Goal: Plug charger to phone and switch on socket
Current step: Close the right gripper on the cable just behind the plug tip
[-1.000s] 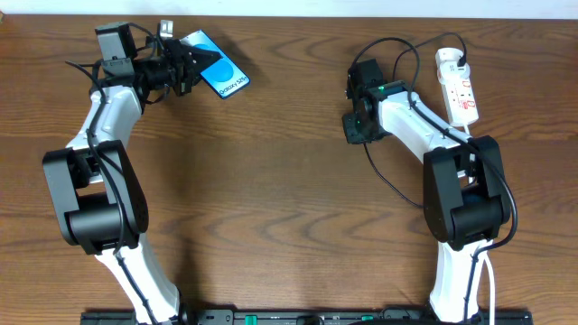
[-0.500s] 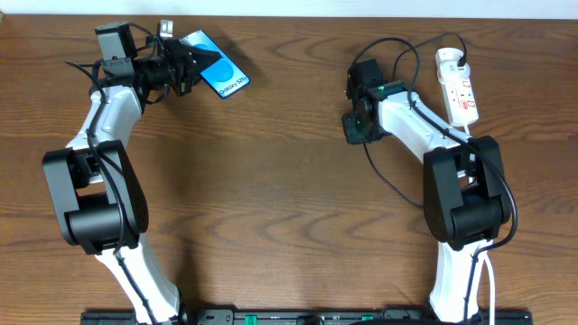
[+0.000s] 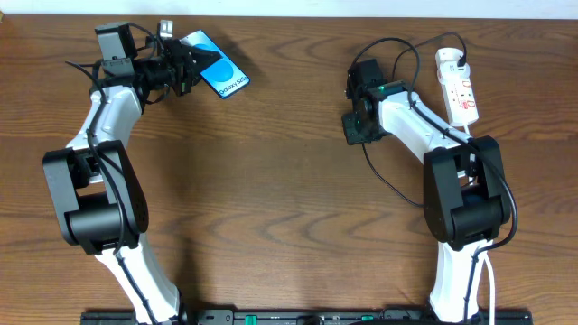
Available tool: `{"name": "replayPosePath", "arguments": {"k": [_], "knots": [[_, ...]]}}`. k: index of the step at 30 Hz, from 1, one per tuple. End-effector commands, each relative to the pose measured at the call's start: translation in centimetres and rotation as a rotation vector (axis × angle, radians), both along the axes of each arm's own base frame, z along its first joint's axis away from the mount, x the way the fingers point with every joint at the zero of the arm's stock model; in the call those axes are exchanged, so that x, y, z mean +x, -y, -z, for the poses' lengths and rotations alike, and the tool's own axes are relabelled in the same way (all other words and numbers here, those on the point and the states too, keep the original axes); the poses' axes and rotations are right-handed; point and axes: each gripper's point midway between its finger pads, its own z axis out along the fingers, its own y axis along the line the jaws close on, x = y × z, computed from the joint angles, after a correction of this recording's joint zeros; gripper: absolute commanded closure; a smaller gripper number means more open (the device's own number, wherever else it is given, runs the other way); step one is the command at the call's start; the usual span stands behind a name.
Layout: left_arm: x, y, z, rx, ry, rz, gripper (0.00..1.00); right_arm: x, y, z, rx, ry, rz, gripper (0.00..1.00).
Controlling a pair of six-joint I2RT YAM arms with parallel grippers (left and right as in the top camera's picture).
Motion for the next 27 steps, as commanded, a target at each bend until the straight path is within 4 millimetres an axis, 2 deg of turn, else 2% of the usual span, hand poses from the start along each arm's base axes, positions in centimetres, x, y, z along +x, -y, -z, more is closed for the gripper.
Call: {"name": "replayPosePath", "arguments": {"k": [1, 23, 27], "knots": [[0.11, -0.01, -2.89, 0.011, 0.084, 0.015, 0.93, -0.1, 0.28, 0.26, -0.001, -0.006, 0.001, 0.99], [0.07, 0.0, -2.86, 0.01, 0.08, 0.015, 0.93, 0.0, 0.25, 0.26, 0.001, -0.002, 0.005, 0.99], [0.05, -0.01, -2.82, 0.009, 0.077, 0.015, 0.93, -0.05, 0.24, 0.28, 0.001, -0.004, 0.005, 0.91]]}}
